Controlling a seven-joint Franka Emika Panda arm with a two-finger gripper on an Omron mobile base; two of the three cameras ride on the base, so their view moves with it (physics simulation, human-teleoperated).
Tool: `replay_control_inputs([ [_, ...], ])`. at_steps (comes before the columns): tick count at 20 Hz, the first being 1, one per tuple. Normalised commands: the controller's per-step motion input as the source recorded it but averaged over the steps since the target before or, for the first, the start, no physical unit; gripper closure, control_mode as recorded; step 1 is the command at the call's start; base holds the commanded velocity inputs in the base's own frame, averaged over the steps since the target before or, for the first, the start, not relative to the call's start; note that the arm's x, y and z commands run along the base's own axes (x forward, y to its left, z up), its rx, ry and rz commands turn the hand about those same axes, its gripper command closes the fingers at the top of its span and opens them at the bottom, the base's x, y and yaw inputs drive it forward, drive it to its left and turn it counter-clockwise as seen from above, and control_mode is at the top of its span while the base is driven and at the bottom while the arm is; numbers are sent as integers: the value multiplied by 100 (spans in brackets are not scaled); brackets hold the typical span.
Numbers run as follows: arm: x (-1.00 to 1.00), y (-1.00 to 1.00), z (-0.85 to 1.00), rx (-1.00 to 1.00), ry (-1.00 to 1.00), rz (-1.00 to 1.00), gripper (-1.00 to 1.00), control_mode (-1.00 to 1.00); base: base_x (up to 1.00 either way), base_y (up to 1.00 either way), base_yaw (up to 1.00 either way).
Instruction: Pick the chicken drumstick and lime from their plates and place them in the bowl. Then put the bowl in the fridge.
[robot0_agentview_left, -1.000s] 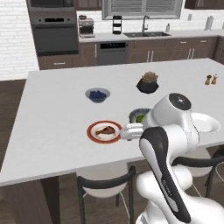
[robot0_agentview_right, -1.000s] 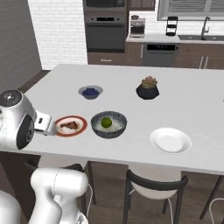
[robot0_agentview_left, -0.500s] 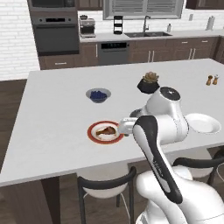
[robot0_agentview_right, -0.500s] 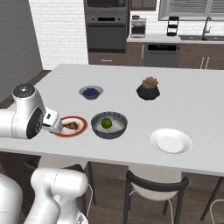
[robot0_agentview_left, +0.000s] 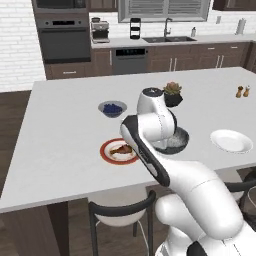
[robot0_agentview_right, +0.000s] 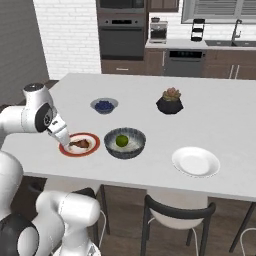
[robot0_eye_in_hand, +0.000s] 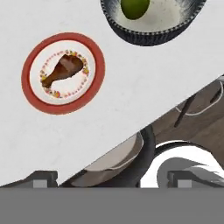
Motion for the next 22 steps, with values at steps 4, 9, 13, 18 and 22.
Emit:
replay_control_inputs([
  [4,61,1,-68,24,3,-73,-100,-100,0,0,0],
  [9,83,-13,-33,19,8,-44,-100,-100,0,0,0],
  [13,98,-8,-16,10,46,2,-100,-100,0,0,0],
  [18,80,6,-24,1,34,1,-100,-100,0,0,0],
  [22,37,9,-45,-6,0,0,-100,-100,0,0,0],
])
